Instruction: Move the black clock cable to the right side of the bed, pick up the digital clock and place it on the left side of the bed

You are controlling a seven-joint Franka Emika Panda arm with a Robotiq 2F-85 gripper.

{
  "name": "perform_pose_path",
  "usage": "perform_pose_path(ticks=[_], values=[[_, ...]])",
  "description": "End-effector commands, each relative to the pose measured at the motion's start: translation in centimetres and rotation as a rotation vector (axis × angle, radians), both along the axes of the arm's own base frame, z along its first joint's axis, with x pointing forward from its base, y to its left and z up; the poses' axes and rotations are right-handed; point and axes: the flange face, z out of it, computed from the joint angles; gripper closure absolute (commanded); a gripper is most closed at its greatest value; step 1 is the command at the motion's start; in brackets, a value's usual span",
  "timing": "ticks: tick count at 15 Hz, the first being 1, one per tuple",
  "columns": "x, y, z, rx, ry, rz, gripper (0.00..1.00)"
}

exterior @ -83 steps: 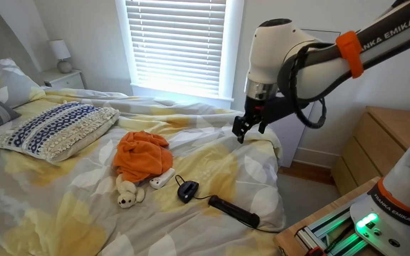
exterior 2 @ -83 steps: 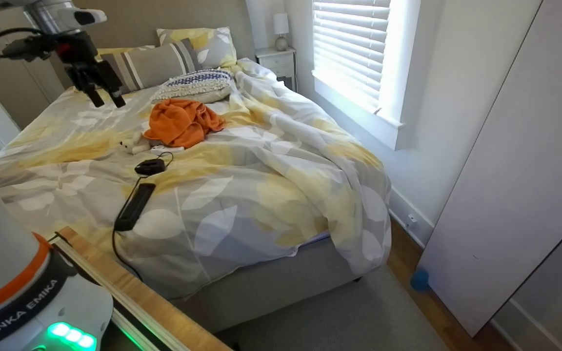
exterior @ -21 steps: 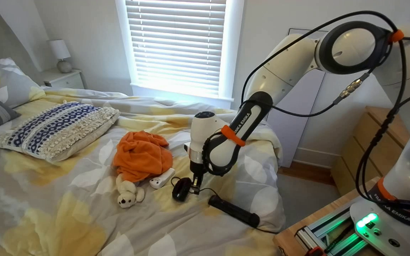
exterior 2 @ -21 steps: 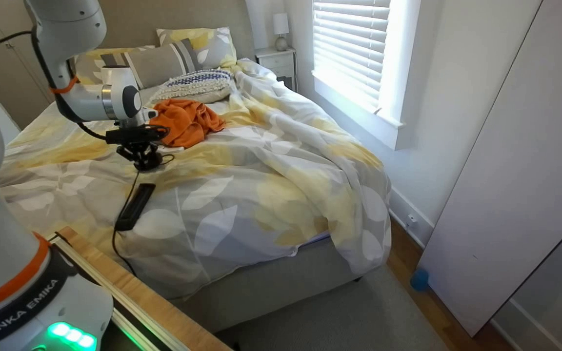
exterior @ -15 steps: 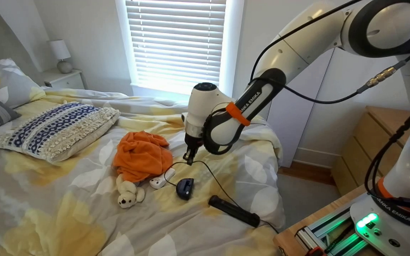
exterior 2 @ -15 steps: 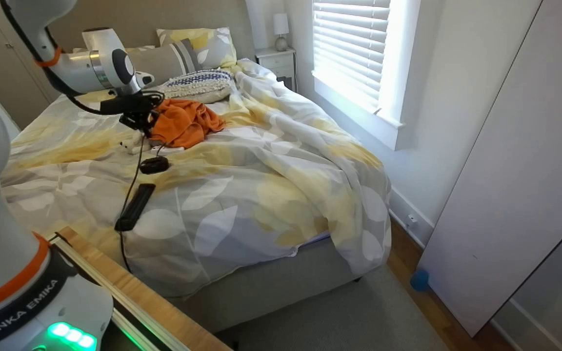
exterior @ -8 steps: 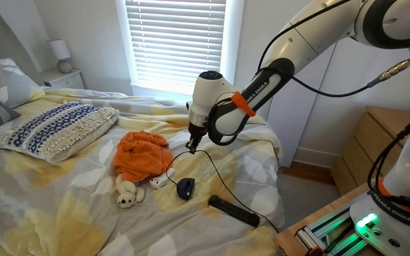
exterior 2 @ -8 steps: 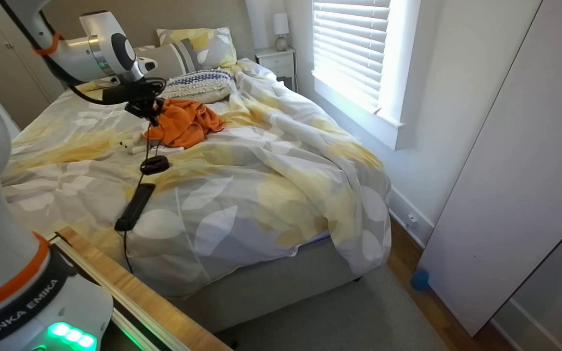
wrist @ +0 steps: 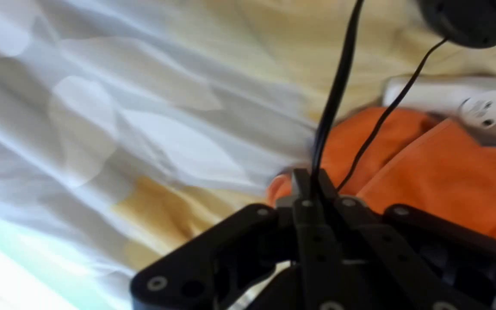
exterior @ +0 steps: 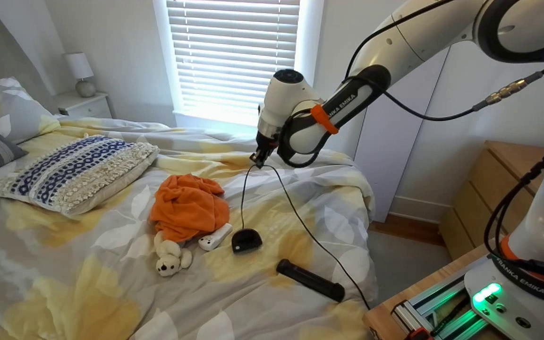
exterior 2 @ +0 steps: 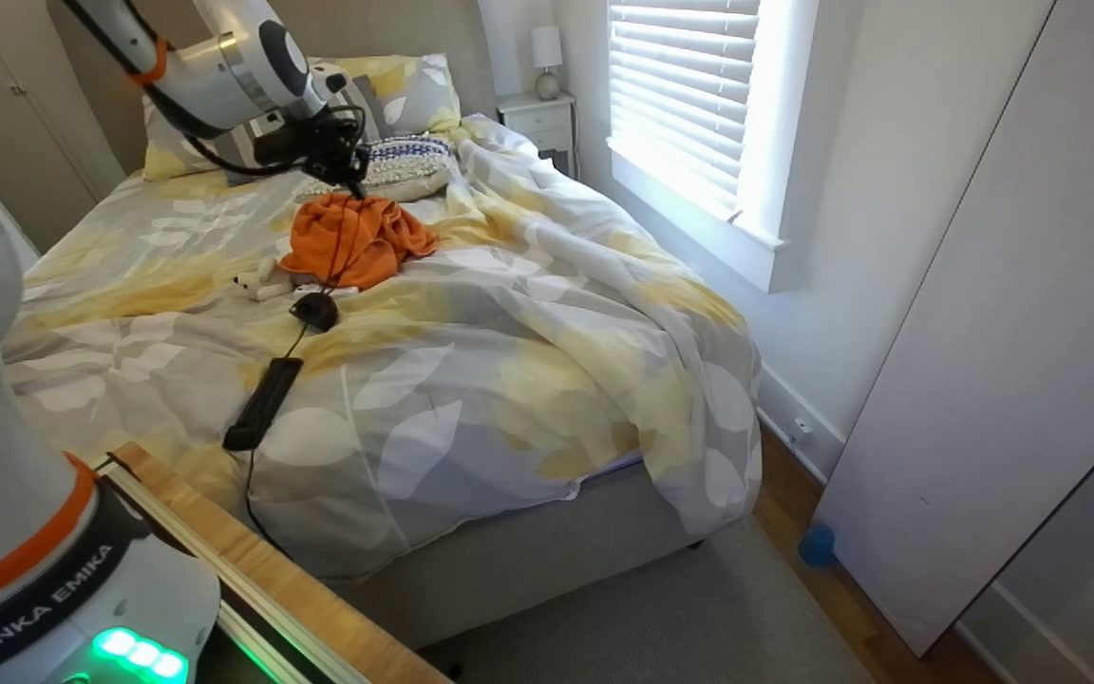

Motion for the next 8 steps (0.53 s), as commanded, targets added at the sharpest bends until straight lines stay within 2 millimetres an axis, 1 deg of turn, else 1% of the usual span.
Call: perform_pose_path(ticks=[1, 3, 4, 6, 8], values=[[4.4, -5.0, 4.8, -0.040, -0.155, -0.117, 0.99], [6.2, -8.0, 6.9, -0.080, -0.236, -0.193, 0.99], [6.8, -9.2, 7.8, -0.100, -0.274, -0.235, 0.99], [7.1, -11.2, 9.3, -0.149, -0.343, -0.318, 0.99], [6.7, -12.3, 10.4, -0.202, -0.405, -0.394, 0.99]])
